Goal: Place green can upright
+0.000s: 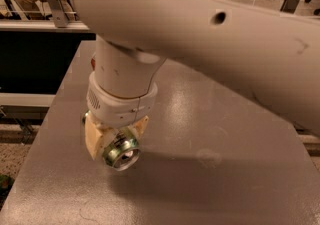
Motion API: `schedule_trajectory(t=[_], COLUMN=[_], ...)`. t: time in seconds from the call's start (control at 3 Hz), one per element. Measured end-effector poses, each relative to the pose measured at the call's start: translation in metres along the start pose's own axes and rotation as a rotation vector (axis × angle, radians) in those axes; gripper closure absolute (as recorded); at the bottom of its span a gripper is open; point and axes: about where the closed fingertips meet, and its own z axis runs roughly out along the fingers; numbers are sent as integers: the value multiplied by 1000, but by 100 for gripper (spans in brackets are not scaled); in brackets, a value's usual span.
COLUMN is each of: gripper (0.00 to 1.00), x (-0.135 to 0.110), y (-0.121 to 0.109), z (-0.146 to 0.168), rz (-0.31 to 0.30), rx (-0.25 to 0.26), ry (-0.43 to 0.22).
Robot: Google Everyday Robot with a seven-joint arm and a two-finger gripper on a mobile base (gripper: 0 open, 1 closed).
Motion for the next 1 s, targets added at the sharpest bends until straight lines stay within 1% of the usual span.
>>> schedule_trajectory(t=[0.33, 0.67, 1.0], gripper=[100, 100, 100], x=[4, 8, 10], y=[2, 10, 15], z=[-5, -8, -16], rz=[146, 308, 451], rx=[95, 148, 168], ry=[-50, -62, -13])
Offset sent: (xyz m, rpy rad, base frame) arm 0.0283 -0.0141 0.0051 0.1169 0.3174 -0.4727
